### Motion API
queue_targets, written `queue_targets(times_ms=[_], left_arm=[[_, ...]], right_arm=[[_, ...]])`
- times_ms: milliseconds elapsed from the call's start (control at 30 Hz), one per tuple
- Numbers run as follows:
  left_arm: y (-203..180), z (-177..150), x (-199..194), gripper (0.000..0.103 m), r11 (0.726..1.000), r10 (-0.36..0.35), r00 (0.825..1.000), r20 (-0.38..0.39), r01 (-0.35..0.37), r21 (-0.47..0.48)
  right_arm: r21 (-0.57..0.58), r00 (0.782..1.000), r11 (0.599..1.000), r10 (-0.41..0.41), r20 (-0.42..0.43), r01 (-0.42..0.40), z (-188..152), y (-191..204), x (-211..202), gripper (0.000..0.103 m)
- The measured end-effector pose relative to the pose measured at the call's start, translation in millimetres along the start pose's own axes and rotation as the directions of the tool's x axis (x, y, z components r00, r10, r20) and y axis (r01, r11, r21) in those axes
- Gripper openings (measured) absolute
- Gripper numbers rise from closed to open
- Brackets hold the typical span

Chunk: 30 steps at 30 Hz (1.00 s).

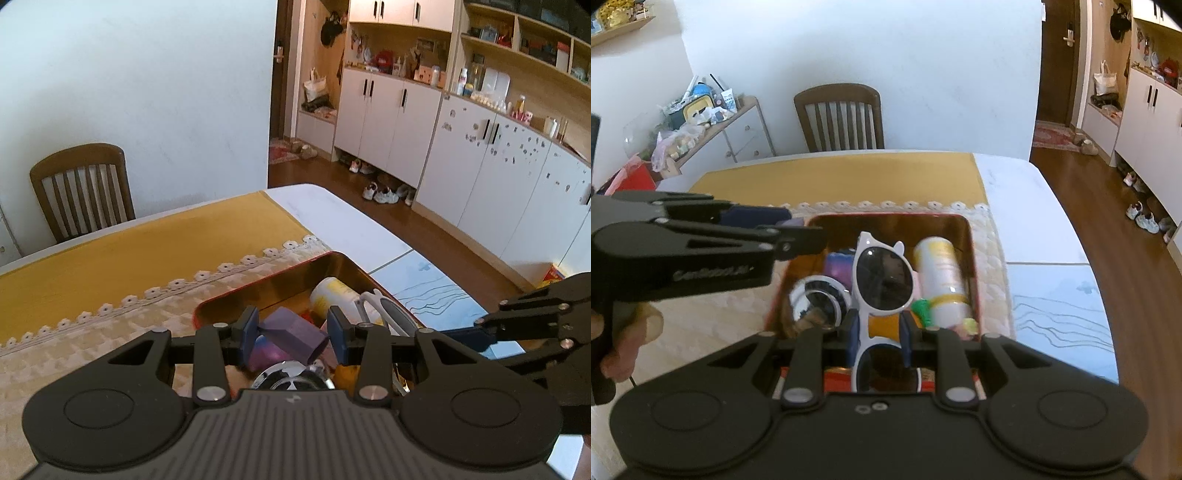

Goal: Organize rigid objects
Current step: 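Carry the purple cylinder and white sunglasses with both grippers over the tin, then lower both grippers into the tin and open them to release the items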

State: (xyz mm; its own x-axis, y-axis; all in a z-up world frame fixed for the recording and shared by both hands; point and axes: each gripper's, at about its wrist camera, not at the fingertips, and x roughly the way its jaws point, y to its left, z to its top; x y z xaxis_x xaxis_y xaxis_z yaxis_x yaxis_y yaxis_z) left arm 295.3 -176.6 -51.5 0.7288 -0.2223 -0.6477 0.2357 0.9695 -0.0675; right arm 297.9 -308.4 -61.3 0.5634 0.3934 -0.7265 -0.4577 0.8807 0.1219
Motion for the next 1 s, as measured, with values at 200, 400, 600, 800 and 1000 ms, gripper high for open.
queue_targets(times_ms=[200,400,600,800,1000], left_arm=[[-10,8,39,0.04,1.0,0.002,0.998,-0.056,-0.003,-0.006],[-16,8,75,0.04,1.0,0.009,0.991,-0.134,-0.009,0.0],[-18,6,87,0.04,1.0,0.014,0.986,-0.163,-0.012,0.013],[-21,5,93,0.04,1.0,0.013,0.985,-0.175,-0.01,0.018],[-26,4,94,0.04,1.0,0.021,0.983,-0.18,-0.017,0.024]], right_arm=[[0.019,0.999,1.0,-0.022,-0.027,0.022,1,-20,12,0.021],[0.048,0.998,0.999,-0.019,-0.06,0.022,0,-31,24,0.02],[0.031,0.998,0.999,-0.021,-0.062,0.023,2,-32,30,0.018],[0.038,0.998,0.999,-0.007,-0.06,0.009,2,-36,31,0.02],[0.058,0.999,0.998,0.005,-0.052,-0.002,1,-40,29,0.024]])
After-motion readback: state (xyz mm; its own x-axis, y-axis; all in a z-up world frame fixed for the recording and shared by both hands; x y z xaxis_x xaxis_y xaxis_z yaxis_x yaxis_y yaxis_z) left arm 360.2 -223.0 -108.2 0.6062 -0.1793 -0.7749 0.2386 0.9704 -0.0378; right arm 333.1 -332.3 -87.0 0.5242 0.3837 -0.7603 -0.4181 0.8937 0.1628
